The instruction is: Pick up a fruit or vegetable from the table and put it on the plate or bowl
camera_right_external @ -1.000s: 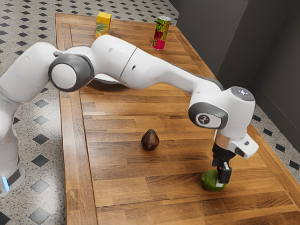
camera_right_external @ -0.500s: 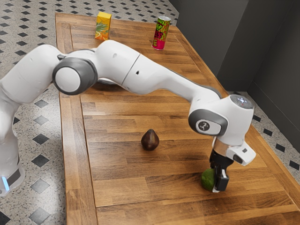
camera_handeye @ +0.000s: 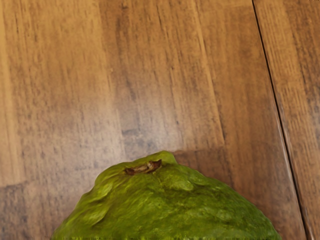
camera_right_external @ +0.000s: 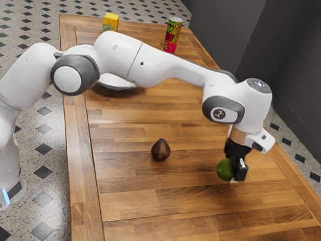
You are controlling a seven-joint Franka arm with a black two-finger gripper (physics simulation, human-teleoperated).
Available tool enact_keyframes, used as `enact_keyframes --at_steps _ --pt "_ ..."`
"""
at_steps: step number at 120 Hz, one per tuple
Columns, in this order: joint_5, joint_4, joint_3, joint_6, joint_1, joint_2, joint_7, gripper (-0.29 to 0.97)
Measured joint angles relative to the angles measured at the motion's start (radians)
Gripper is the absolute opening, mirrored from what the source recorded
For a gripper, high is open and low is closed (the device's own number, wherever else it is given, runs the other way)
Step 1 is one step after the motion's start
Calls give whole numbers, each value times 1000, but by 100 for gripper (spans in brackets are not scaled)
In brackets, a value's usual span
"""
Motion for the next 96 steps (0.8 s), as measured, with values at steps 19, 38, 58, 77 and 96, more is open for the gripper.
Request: enact_keyframes --at_steps 19,38,58,77,96 --pt "-67 0 130 -69 2 -43 -37 35" --pt "-125 0 255 -143 3 -76 -75 35" --pt "-183 -1 408 -220 2 -109 -113 35" --pt "-244 -18 541 -281 6 -145 -141 35" --pt "-273 -75 674 -321 7 -196 -163 36"
